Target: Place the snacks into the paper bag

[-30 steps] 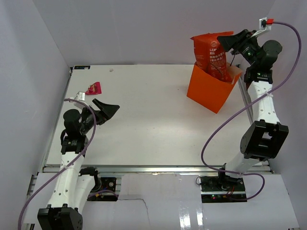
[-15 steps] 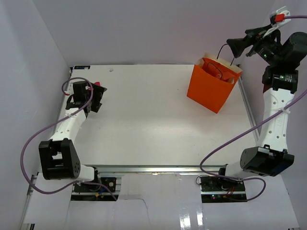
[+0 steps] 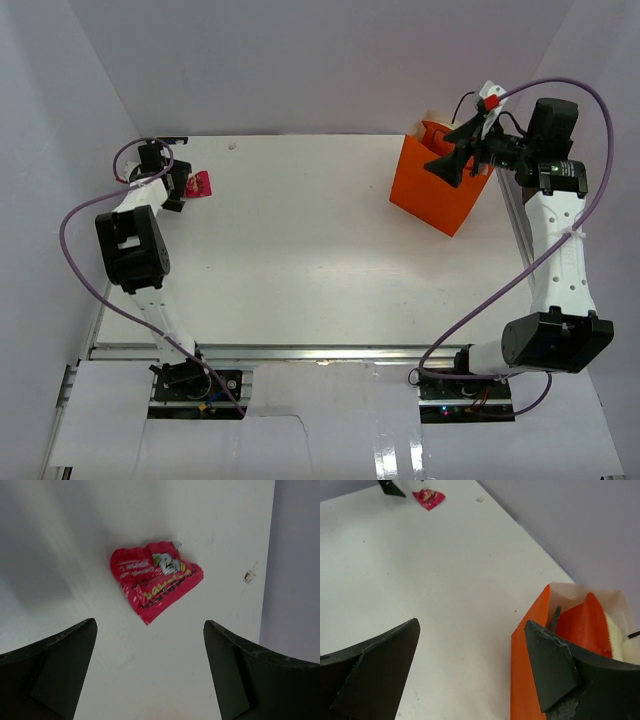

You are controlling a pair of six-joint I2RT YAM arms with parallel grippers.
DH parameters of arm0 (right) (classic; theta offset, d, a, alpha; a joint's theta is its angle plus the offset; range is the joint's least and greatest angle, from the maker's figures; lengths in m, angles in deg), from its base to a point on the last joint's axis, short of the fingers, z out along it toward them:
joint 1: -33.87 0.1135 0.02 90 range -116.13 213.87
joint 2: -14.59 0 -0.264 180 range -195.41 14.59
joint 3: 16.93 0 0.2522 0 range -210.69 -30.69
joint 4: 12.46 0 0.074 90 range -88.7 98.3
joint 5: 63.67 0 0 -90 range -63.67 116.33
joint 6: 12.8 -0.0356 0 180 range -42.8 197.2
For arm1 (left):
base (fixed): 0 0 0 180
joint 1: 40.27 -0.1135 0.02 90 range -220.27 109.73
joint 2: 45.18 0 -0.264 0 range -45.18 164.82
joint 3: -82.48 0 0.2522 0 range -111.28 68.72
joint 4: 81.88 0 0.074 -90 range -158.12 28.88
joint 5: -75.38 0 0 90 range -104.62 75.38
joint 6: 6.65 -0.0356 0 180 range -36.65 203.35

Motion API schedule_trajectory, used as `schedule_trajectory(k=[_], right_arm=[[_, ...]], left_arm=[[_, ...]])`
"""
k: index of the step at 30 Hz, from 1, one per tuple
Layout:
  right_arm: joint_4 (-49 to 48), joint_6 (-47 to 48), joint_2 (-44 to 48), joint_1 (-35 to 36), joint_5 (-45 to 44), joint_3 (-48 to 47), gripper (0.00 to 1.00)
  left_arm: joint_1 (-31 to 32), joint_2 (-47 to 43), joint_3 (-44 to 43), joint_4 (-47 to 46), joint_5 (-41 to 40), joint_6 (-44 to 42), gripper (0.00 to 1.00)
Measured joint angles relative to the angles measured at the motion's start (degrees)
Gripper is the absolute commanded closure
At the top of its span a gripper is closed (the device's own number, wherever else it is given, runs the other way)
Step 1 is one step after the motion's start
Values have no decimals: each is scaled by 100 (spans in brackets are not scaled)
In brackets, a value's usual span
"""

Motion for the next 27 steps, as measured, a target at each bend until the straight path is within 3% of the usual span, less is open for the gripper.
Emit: schedule_trajectory(k=[6,13,19,24,27], right_arm=[[306,245,190,136,-227,704,11],[409,251,203,221,-369,839,11],[391,199,229,234,-367,909,12],[402,107,232,258,-369,984,12],[402,66,232,291,-367,984,12]], left_arm=[[-7,1178,-1488,260,-13,-957,2],[-28,1974,-2680,439,190,-2420,3],[-26,2494,-3200,494,431,-3803,17],[44,2570,-3226,546,529,-4728,42],[72,2570,-3156,511,555,-5016,47]])
